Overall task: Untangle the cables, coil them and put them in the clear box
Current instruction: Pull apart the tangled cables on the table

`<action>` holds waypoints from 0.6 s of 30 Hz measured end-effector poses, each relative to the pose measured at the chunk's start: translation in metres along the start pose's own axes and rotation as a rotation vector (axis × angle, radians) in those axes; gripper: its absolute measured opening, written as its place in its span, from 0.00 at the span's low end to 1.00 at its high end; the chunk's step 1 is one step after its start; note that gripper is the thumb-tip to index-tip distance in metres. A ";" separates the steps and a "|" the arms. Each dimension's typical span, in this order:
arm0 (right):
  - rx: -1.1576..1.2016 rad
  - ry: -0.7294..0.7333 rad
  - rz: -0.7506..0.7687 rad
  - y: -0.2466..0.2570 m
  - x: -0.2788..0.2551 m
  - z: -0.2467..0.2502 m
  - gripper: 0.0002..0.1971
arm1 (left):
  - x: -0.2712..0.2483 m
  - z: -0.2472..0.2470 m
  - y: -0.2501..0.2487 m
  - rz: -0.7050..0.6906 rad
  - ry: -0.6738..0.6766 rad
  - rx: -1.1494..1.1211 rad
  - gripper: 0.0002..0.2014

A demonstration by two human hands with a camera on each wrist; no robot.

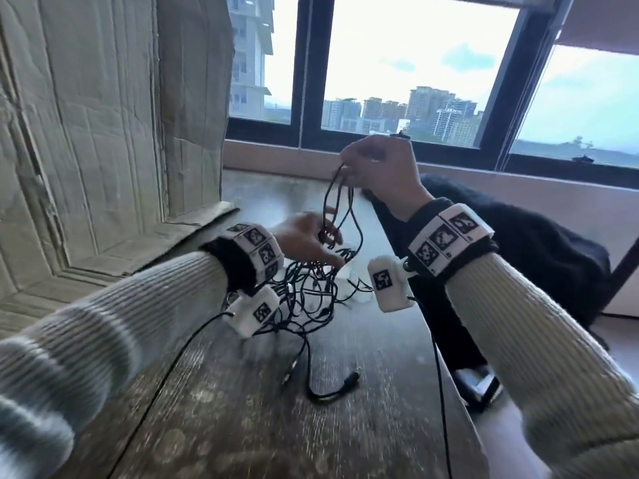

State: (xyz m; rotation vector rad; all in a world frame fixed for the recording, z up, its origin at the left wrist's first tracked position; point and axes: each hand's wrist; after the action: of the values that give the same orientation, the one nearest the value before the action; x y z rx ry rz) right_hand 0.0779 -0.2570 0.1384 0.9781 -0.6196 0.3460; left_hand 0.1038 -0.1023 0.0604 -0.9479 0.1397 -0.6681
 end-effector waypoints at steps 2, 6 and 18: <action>-0.001 -0.065 -0.029 -0.006 0.006 0.019 0.04 | 0.006 0.001 0.013 0.049 -0.003 0.166 0.20; -0.036 -0.348 -0.072 -0.015 0.018 0.070 0.07 | 0.014 0.024 0.035 0.208 -0.002 0.391 0.13; -0.550 0.336 -0.175 -0.058 -0.025 0.042 0.22 | 0.013 0.051 0.002 0.174 0.051 0.575 0.09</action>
State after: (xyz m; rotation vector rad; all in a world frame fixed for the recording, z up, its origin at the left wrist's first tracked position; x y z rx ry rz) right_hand 0.0758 -0.3236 0.1016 0.4258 -0.2910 0.1624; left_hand 0.1348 -0.0732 0.0907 -0.3616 0.0671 -0.5287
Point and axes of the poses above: each hand's wrist, its own x-axis towards the middle knuckle, its own z-axis out of the back of the hand, y = z × x, and after that the axes turned 13 degrees about -x, right-handed
